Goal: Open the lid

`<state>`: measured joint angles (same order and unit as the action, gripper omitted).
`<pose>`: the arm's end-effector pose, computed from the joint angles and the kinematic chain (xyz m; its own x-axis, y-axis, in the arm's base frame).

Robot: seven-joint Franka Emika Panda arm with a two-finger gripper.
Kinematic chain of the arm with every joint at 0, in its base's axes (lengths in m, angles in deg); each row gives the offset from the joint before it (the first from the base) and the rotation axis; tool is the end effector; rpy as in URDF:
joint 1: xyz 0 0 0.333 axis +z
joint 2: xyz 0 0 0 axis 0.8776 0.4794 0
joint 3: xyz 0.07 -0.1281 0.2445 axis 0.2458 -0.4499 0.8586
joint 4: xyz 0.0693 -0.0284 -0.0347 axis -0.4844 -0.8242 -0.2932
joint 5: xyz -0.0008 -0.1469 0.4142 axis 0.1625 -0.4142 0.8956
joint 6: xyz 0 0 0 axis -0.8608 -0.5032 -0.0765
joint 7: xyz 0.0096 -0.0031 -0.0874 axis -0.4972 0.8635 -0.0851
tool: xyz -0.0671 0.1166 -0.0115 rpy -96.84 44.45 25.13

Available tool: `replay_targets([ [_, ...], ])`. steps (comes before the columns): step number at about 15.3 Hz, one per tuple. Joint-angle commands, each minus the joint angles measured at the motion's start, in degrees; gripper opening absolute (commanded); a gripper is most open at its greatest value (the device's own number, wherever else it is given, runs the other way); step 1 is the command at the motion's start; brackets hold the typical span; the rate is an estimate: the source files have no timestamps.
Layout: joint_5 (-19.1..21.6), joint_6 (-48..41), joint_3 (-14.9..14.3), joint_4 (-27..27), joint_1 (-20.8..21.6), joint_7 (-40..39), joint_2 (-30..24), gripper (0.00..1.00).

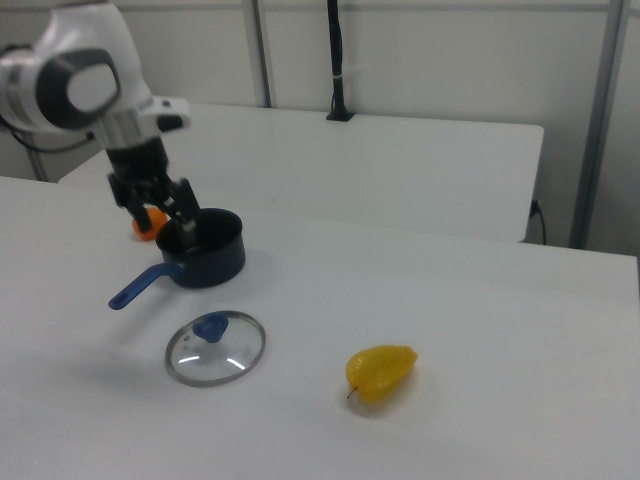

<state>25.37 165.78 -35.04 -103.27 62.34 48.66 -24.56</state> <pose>0.6468 -0.0013 0.4532 0.9941 -0.0894 0.0607 -0.0949 -0.9911 0.0938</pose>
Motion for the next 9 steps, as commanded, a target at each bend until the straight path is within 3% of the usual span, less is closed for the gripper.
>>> replay_targets([
  [1, 2.2, -7.0, -0.9, 2.8, 4.5, 0.8, -4.3, 1.0],
  [5, 6.8, -11.0, -2.0, 2.7, 5.7, 0.2, -7.8, 1.0],
  [9, 6.1, -13.1, -2.1, 1.8, 5.3, -1.2, -9.1, 1.0],
])
